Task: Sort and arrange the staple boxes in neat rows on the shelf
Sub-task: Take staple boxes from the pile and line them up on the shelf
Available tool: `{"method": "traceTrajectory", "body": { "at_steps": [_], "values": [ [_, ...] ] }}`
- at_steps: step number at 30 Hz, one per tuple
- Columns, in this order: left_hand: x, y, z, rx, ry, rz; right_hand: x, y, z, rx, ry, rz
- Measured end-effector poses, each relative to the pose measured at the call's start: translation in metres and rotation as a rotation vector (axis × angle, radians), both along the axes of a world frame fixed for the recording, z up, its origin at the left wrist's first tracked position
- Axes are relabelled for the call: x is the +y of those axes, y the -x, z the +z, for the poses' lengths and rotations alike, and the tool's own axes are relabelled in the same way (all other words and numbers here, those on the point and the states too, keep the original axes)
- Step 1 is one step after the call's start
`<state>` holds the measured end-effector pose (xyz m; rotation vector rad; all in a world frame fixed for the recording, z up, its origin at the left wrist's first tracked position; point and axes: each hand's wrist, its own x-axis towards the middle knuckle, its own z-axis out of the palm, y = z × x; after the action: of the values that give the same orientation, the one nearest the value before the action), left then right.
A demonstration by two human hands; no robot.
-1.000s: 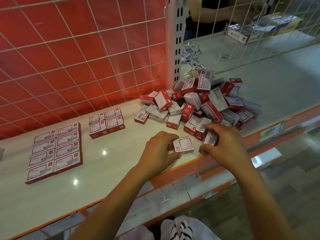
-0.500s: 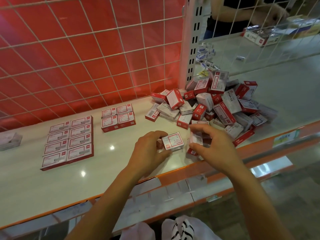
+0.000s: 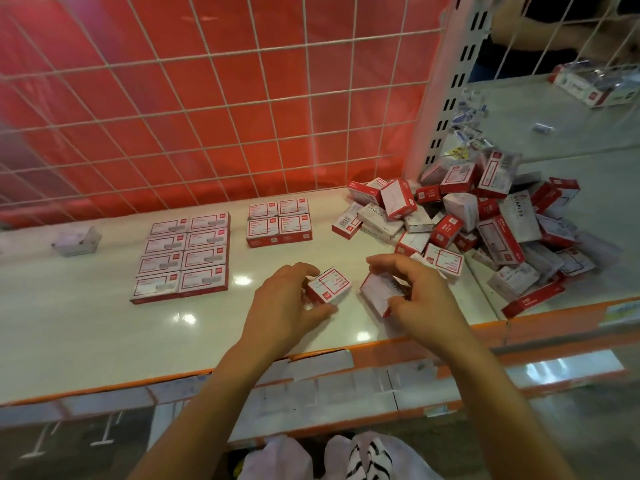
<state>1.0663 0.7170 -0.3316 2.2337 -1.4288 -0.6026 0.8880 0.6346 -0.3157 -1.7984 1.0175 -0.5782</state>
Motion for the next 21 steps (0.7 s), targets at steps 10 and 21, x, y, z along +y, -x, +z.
{"method": "traceTrajectory", "body": {
  "at_steps": [10, 21],
  "values": [
    [0.018, -0.001, 0.005, -0.087, -0.22, -0.117, -0.005, -0.023, -0.007, 0.045, -0.09, 0.057],
    [0.011, -0.005, 0.012, -0.161, -0.189, -0.201, -0.003, -0.015, -0.006, 0.41, 0.15, 0.234]
  ]
}}
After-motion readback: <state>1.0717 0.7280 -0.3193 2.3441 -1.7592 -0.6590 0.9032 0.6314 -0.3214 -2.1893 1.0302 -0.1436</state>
